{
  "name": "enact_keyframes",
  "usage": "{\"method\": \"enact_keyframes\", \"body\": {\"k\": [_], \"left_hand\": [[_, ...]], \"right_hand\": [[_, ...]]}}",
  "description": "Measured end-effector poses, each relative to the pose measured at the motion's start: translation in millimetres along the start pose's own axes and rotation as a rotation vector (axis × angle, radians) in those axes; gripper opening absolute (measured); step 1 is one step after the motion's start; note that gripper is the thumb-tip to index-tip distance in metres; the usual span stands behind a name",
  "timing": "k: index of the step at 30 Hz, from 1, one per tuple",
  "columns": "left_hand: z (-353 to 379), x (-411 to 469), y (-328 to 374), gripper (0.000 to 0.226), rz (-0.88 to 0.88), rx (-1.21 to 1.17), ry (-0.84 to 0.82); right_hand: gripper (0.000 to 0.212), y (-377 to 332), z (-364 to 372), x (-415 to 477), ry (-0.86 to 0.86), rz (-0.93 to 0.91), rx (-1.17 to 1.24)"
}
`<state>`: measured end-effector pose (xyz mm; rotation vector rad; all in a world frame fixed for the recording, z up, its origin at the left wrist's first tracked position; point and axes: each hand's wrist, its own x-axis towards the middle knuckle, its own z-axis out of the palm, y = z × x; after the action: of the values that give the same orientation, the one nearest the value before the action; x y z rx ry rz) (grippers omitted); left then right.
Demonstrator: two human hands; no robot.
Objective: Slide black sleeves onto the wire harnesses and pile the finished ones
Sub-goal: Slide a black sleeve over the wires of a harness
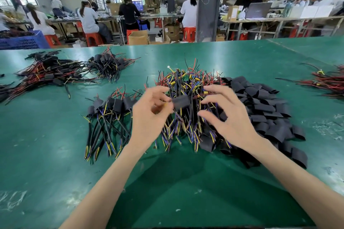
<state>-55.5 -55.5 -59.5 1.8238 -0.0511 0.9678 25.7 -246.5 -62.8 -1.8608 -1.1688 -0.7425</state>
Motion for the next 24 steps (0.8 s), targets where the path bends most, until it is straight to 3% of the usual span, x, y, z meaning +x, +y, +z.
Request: {"method": "enact_keyframes", "body": {"k": [4,6,8,11,13,17,20,24], "left_hand": [[-33.5,21.7,-12.5,0.026,0.128,0.21,0.401],[-50.2,28.8,-27.2,0.025,0.125,0.384,0.505],[-63.9,30.5,-45.7,0.031,-0.022,0.559,0.497],[-74.6,25.5,-67.9,0.033,-0.359,0.811,0.343],[-73.4,23.3,-70.7,0.034,-0.461,0.908,0.286],[-62.2,23.8,-61.7,0.035,-0.446,0.966,0.303],[-53.4,22.1,-52.9,0.037,-0.316,0.962,0.367],[-30.4,24.6,-37.5,0.033,-0.099,0.847,0.354]], "right_hand": [[0.013,13.5,-12.6,5.4,0.167,0.095,-0.128],[0.011,20.8,-16.2,6.0,0.181,0.164,-0.184],[0.015,27.6,-18.4,6.2,0.17,0.239,-0.229],[0.02,38.7,-20.4,5.5,0.113,0.366,-0.252],[0.022,44.9,-21.6,4.4,0.052,0.454,-0.236],[0.019,53.2,-24.0,3.8,-0.048,0.537,-0.258],[0.007,52.1,-20.6,4.0,-0.18,0.528,-0.3],[0.027,41.9,0.3,5.7,-0.41,0.555,-0.501]]}}
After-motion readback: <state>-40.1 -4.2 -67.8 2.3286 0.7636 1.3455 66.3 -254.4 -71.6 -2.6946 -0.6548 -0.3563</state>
